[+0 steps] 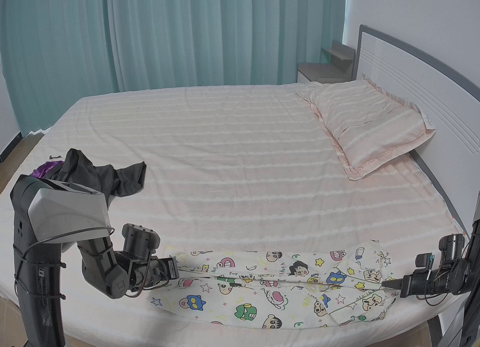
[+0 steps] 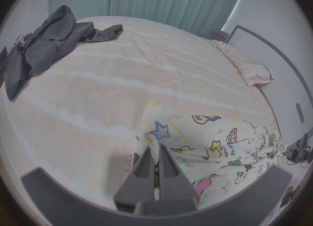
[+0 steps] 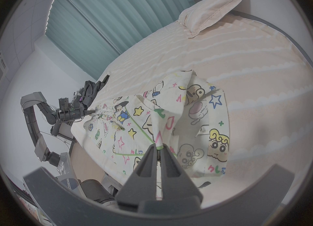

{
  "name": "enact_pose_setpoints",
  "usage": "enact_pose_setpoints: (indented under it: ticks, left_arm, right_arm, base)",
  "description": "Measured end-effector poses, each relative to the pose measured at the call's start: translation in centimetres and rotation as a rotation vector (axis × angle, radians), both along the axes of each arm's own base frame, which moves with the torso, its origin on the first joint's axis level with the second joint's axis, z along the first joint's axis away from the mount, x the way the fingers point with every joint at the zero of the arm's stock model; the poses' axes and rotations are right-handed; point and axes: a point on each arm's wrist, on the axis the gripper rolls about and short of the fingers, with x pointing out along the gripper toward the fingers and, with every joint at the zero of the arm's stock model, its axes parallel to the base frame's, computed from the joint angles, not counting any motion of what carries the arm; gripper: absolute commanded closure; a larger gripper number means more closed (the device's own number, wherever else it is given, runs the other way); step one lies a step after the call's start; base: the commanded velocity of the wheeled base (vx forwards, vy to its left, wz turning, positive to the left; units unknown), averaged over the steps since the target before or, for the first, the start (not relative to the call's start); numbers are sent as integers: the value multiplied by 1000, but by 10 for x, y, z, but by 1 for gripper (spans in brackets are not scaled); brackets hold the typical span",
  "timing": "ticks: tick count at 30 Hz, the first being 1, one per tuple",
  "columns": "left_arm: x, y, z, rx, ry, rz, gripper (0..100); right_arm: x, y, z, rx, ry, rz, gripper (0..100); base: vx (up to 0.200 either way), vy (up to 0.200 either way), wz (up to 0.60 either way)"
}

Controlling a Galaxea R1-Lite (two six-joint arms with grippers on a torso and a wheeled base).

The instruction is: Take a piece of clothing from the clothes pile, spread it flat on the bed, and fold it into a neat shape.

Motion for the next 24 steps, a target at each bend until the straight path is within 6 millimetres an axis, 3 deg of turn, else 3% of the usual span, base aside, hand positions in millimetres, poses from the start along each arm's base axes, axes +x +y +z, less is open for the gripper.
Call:
enact_pose_setpoints:
  ticks: [3,4,6,7,17,24]
  left_arm:
    - [1,-1,-1,1,2,-1,100]
    - [1,-1,-2,1,2,-1,0]
    - [1,0,-3,2,7,-1,0]
    - [1,0,-3,2,7,0,0]
    - [-3,5,-4,-7,22,20,0]
    - [-8,19,10,-93,26,85,0]
  right_arm:
    - [0,0,-1,-1,2,0,100]
    - [0,0,-1,-2,1,0,100]
    - [1,0,-2,-4,3,-1,100]
    - [1,0,-3,-4,4,-2,0]
    - [4,0,-3,-5,-10,-3,0]
    - [7,-2,-2,-6,-35,-14,0]
  base:
    - [0,0,0]
    - [0,0,0]
    - [0,0,0]
    - [0,0,0]
    - [0,0,0]
    - [0,0,0]
